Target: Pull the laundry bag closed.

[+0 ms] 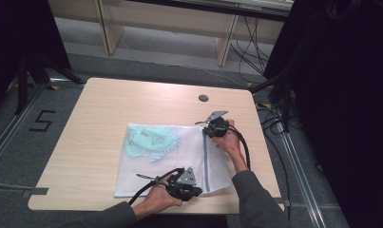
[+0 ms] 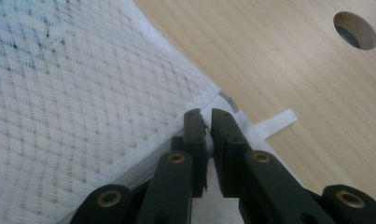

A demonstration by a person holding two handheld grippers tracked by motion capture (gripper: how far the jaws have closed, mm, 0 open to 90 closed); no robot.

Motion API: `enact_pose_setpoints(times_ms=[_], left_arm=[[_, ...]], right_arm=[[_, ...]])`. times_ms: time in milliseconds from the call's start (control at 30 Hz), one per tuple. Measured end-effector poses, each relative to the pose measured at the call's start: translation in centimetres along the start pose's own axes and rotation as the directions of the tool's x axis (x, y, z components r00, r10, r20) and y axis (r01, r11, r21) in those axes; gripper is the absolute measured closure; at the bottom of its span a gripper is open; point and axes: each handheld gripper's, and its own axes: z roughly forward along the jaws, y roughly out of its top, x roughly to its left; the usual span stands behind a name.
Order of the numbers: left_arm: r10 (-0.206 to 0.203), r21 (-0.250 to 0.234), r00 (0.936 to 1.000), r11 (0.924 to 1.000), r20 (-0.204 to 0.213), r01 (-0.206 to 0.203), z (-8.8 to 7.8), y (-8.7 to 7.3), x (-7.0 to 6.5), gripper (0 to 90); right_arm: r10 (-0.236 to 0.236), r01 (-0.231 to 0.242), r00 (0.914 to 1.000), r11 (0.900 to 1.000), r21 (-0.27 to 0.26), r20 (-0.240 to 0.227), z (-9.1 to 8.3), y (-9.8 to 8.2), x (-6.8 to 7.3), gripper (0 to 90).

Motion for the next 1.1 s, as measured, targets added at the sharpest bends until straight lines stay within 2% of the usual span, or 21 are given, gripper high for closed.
enact_pose_setpoints(times_ms=[33,67,100,200,367,433,467,500,533,567,633,667,700,800,833,900,933,967,1033,1067,1100], left_arm=[[-0.021,0.003,0.9998,0.9998,0.001,0.021,-0.1,0.0,-0.1,85.9],[-0.017,-0.002,0.9998,0.9998,0.000,0.017,-0.1,0.0,0.0,84.5],[-0.031,-0.007,0.9995,0.9995,0.001,0.031,-0.2,0.1,0.1,83.1],[-0.038,-0.013,0.9992,0.9992,-0.009,0.038,-0.8,0.2,0.5,80.0],[-0.084,-0.040,0.9964,0.9957,-0.008,0.084,-1.5,0.4,0.8,67.8],[-0.084,-0.044,0.9962,0.9956,-0.021,0.083,-1.9,0.5,1.0,63.3],[-0.089,-0.046,0.9957,0.9951,-0.027,0.088,-2.1,0.5,1.2,59.3],[-0.112,-0.056,0.9934,0.9923,-0.028,0.110,-2.3,0.5,1.3,55.7],[-0.107,-0.059,0.9940,0.9926,-0.022,0.106,-2.5,0.5,1.6,54.2],[-0.108,-0.067,0.9939,0.9920,-0.022,0.106,-2.8,0.4,1.8,53.6],[-0.108,-0.059,0.9930,0.9927,-0.048,0.105,-3.4,0.4,2.2,49.5],[-0.113,-0.057,0.9916,0.9924,-0.063,0.109,-3.9,0.3,2.3,47.0],[-0.109,-0.060,0.9913,0.9927,-0.073,0.105,-4.1,0.3,2.6,45.1],[-0.135,-0.077,0.9870,0.9887,-0.088,0.128,-5.2,0.4,3.2,42.0],[-0.145,-0.080,0.9846,0.9872,-0.097,0.138,-5.7,0.3,3.3,41.3],[-0.132,-0.089,0.9835,0.9885,-0.124,0.122,-6.7,0.2,3.7,40.0],[-0.143,-0.087,0.9803,0.9874,-0.136,0.132,-7.4,-0.1,3.9,39.5],[-0.143,-0.084,0.9791,0.9877,-0.145,0.132,-8.1,-0.2,4.2,38.8],[-0.169,-0.093,0.9723,0.9834,-0.161,0.156,-9.0,-0.8,4.5,37.1],[-0.172,-0.090,0.9707,0.9833,-0.168,0.158,-9.4,-1.0,4.7,36.6],[-0.172,-0.089,0.9675,0.9835,-0.186,0.158,-9.9,-1.3,4.9,36.4]], right_arm=[[-0.005,0.005,1.0000,1.000,0.001,0.005,0.0,-0.1,-0.1,85.1],[0.003,-0.003,1.0000,1.000,0.002,0.006,0.0,-0.1,-0.1,84.1],[0.029,-0.029,0.9995,1.000,-0.009,-0.009,0.0,-0.2,0.0,81.8],[0.063,-0.063,0.9980,0.998,-0.017,-0.007,-0.2,-0.3,-0.2,80.0],[0.074,-0.074,0.9973,0.997,-0.015,-0.001,-0.6,-0.2,-0.2,75.5],[0.097,-0.097,0.9953,0.995,-0.022,0.002,-0.8,-0.2,0.0,73.4],[0.089,-0.089,0.9961,0.995,-0.037,0.000,-0.9,-0.1,0.0,72.6],[0.103,-0.103,0.9947,0.994,-0.033,0.004,-1.1,-0.1,0.1,70.3],[0.084,-0.085,0.9964,0.996,-0.037,-0.004,-1.2,-0.1,0.0,67.8],[0.088,-0.088,0.9961,0.995,-0.051,0.006,-1.3,0.0,0.1,65.1],[0.129,-0.128,0.9917,0.991,-0.032,0.005,-1.9,0.1,0.5,59.9],[0.115,-0.115,0.9934,0.993,-0.042,0.003,-2.0,0.0,0.4,59.2],[0.127,-0.127,0.9919,0.991,-0.051,-0.002,-2.3,0.0,0.6,57.9],[0.126,-0.126,0.9920,0.989,-0.072,-0.011,-3.0,0.1,0.9,52.0],[0.152,-0.153,0.9881,0.987,-0.055,-0.024,-3.2,0.1,1.2,50.5],[0.145,-0.145,0.9894,0.988,-0.060,-0.015,-3.5,0.0,1.6,47.6],[0.137,-0.138,0.9903,0.989,-0.055,-0.022,-3.7,0.0,1.7,47.0],[0.140,-0.142,0.9898,0.987,-0.076,-0.026,-3.8,0.0,2.0,46.3],[0.160,-0.161,0.9867,0.985,-0.059,-0.029,-4.3,0.1,2.5,44.5],[0.131,-0.133,0.9911,0.988,-0.076,-0.022,-4.4,0.0,2.5,44.2],[0.142,-0.144,0.9891,0.988,-0.059,-0.039,-4.7,0.1,2.8,44.3]])
